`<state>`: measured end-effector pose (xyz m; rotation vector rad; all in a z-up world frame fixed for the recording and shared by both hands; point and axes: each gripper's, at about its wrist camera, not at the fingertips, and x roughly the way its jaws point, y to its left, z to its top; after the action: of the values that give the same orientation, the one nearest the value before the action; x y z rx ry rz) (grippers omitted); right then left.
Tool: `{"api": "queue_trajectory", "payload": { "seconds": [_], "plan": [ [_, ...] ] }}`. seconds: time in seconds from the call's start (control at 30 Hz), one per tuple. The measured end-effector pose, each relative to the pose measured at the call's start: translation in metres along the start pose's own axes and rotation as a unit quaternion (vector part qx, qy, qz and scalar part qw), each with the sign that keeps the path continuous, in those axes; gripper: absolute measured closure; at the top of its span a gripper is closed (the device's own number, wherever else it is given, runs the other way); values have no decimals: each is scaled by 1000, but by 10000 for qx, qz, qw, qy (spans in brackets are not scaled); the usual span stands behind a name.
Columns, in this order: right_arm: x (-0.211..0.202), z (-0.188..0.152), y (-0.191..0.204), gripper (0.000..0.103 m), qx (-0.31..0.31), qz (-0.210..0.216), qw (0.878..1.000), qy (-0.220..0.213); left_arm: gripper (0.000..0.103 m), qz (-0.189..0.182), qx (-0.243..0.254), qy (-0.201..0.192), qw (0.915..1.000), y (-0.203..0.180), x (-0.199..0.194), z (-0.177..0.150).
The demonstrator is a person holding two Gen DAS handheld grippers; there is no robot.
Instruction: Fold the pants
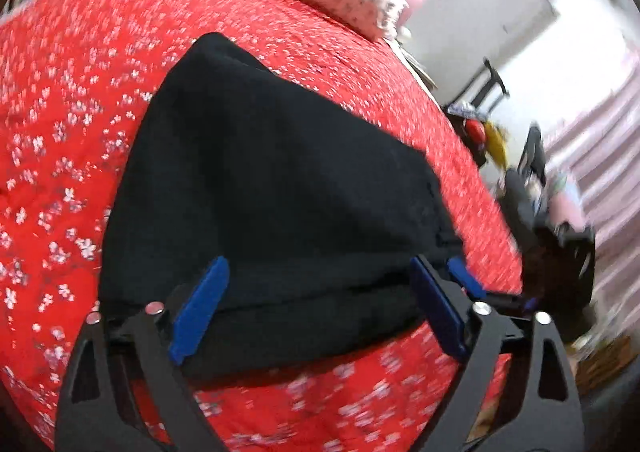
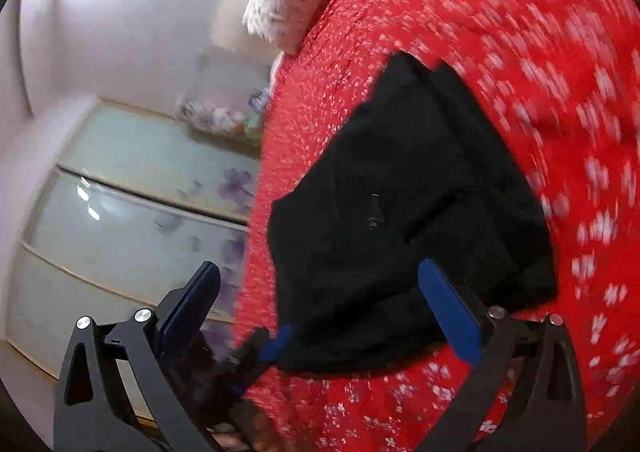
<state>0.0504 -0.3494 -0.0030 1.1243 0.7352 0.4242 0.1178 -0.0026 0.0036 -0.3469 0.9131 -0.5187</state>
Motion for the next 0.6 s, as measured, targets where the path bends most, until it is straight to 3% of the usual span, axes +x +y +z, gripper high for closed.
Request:
{"api": "queue_trajectory", "payload": {
  "seconds": [0.1, 0.17, 0.2, 0.3, 0.37, 0.47, 0.53, 0.57, 0.6],
  "plan": [
    [-7, -5, -3, 14, -189, -4, 9998, -67, 15, 166, 404, -42, 9990, -7, -5, -7],
    [-9, 3, 10, 5, -239, -79, 9997, 57, 15, -7, 249, -86, 9997, -5, -13, -1],
    [-10, 10, 19, 1, -300, 18, 9995, 42, 14, -223, 66, -202, 9995, 0, -22, 11],
    [-6, 32, 47, 1, -639, 102, 9978, -132, 7, -353, -177, -530, 9978, 8, -33, 45],
    [8, 49, 56, 1, -598, 94, 9982, 18, 7, -470, -249, -524, 9972, 10, -26, 72],
    [34, 69, 53, 1, -390, -230, 9983, 367, 7, -527, -203, -390, 9976, 5, -4, 102],
    [43, 71, 42, 1, -285, -798, 9955, 415, 6, -438, -260, -244, 9984, 6, 20, 122],
    [48, 74, 32, 1, -209, -1165, 9921, 414, 6, -124, -434, -91, 9989, 15, 37, 130],
    [49, 74, 22, 1, -129, -1265, 9913, 339, 6, 180, -660, 66, 9976, 24, 48, 131]
  ]
}}
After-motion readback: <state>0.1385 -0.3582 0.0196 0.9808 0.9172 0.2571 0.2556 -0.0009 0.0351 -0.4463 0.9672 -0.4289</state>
